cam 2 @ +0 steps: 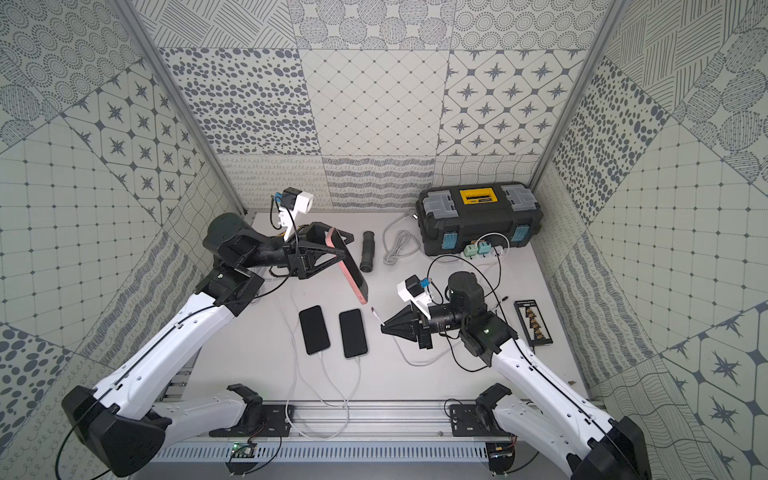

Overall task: Unplug the charging cable from the phone
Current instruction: Remove the charging cable from the phone.

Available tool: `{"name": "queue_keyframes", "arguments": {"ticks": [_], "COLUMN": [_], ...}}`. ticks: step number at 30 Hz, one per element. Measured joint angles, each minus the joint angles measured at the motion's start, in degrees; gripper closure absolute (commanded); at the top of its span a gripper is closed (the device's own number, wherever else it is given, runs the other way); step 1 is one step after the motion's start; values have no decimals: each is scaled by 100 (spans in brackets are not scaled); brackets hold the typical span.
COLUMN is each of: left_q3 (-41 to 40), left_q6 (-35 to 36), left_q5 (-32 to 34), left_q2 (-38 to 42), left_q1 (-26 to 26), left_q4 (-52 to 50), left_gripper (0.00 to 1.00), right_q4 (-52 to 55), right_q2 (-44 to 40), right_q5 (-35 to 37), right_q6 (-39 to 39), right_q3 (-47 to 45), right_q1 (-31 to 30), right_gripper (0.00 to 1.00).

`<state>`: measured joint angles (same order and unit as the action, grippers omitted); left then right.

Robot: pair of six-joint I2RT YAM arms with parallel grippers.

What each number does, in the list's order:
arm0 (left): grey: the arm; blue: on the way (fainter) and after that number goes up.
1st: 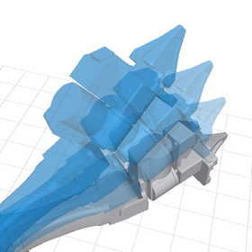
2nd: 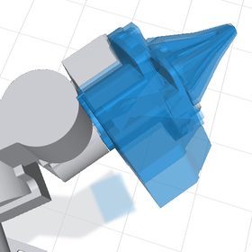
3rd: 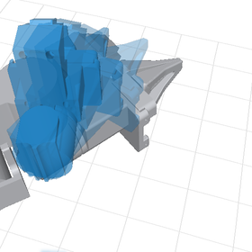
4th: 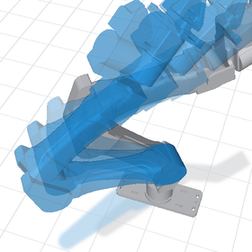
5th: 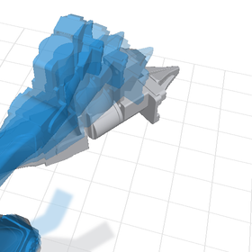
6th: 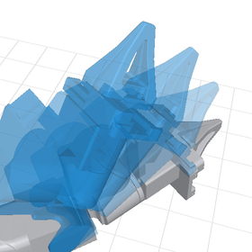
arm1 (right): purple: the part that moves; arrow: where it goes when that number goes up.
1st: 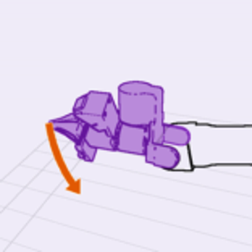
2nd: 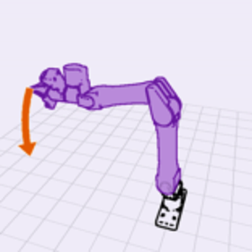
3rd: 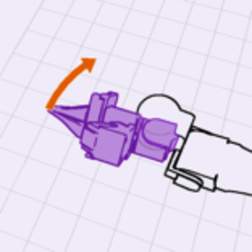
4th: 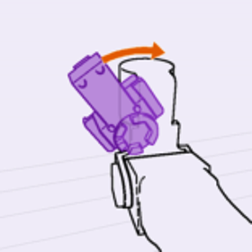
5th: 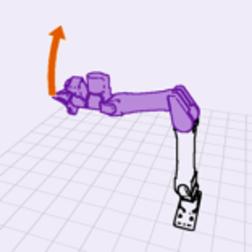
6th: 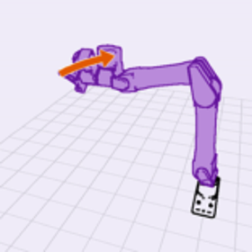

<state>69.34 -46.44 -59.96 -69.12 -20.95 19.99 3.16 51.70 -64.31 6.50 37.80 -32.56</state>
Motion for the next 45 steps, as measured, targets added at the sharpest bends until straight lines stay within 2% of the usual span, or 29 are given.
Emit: {"name": "queue_keyframes", "arguments": {"ticks": [4, 7, 14, 20, 26, 34, 41, 45], "left_q3": [31, 24, -111, -227, -304, -354, -389, -422], "left_q6": [96, 103, 92, 90, 90, 96, 96, 96], "left_q5": [2, 0, -11, -22, -39, -44, -46, -46], "left_q2": [28, 42, 55, 79, 87, 155, 186, 192], "left_q1": [39, 55, 59, 59, 59, 59, 59, 59], "left_q4": [-4, -2, 11, 11, 11, 11, 9, 9], "left_gripper": [100, 100, 100, 100, 100, 100, 100, 100], "right_q4": [79, 168, 693, 1550, 2212, 2699, 2927, 3008], "right_q2": [0, 4, 498, 1069, 1429, 1939, 1976, 1860], "right_q5": [208, 708, 2461, 4330, 5525, 6181, 6339, 6286], "right_q6": [68, 109, 599, 1443, 2177, 2649, 2697, 2570], "right_q3": [-4, -4, 162, 398, 396, 398, 553, 782], "right_q1": [0, 0, -7, -33, -44, -48, -48, -48], "right_gripper": [100, 100, 100, 99, 94, 84, 58, 48]}}
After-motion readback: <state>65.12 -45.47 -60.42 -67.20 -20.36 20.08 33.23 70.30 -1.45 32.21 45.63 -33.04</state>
